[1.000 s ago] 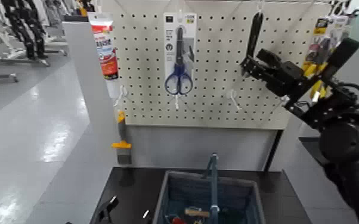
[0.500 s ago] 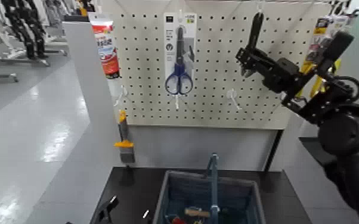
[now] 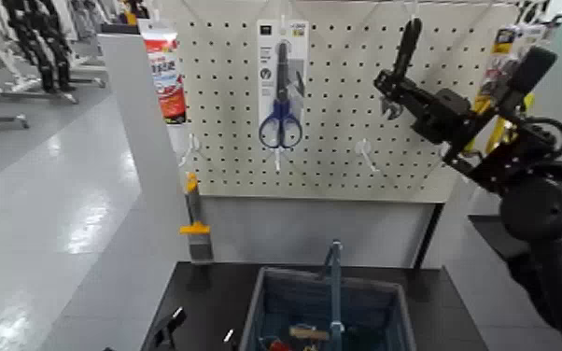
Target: Put the black wrench into the crate.
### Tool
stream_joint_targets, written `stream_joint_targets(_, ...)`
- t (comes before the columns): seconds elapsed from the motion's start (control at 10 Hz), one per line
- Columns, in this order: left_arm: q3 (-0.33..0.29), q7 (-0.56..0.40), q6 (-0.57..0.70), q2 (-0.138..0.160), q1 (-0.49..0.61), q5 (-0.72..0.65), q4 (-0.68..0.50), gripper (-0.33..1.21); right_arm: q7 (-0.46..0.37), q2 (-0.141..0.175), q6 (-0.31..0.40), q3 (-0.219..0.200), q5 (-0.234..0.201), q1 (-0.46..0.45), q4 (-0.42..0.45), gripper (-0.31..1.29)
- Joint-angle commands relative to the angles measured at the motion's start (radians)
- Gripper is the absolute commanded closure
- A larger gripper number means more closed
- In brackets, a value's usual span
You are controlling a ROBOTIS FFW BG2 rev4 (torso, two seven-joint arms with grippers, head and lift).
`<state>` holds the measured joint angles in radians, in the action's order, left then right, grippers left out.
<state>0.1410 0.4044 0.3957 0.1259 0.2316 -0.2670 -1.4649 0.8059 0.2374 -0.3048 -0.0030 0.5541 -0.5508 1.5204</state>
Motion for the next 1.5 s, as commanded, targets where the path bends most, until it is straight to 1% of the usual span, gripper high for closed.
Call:
stream_joint_targets(0.1, 0.0, -0.001, -0.002, 0.0, -0.002, 0.0, 0.0, 0.1, -0.001, 0.002, 0.004, 0.0, -0.003, -0.003, 0.003, 1.16)
stream_joint_targets(0.4, -0.001, -0.001, -0.002, 0.0, 0.0, 0.0, 0.0, 0.1, -0.002, 0.003, 0.006, 0.002, -0.006, -0.005, 0.04, 1.16)
stream_joint_targets(0.6, -0.001, -0.001, -0.002, 0.001, 0.0, 0.0, 0.0, 0.1, -0.005, 0.003, 0.006, 0.008, -0.006, 0.008, 0.112, 1.16)
stream_joint_targets(0.8, -0.001, -0.001, -0.002, 0.001, 0.0, 0.0, 0.0, 0.1, -0.028, -0.003, -0.007, 0.014, -0.006, 0.041, 0.207, 1.16)
stream_joint_targets(0.9, -0.001, -0.001, -0.002, 0.001, 0.0, 0.0, 0.0, 0.1, -0.048, -0.009, -0.04, 0.017, -0.017, 0.066, 0.245, 1.16)
stream_joint_targets(1.0, -0.001, -0.001, -0.002, 0.001, 0.0, 0.0, -0.002, 0.1, -0.062, -0.018, -0.048, 0.023, -0.022, 0.097, 0.268, 1.16)
stream_joint_targets(1.2, 0.0, 0.001, -0.005, 0.001, 0.0, 0.0, -0.002, 0.1, -0.082, -0.036, -0.094, 0.031, -0.022, 0.158, 0.317, 1.16)
stream_joint_targets(1.3, 0.0, -0.001, -0.005, 0.0, 0.0, 0.0, -0.002, 0.1, -0.088, -0.049, -0.108, 0.029, -0.022, 0.198, 0.331, 1.16)
stream_joint_targets(1.5, 0.0, -0.004, -0.005, -0.005, 0.002, 0.002, 0.0, 0.1, -0.116, -0.07, -0.142, 0.008, -0.022, 0.288, 0.346, 1.16)
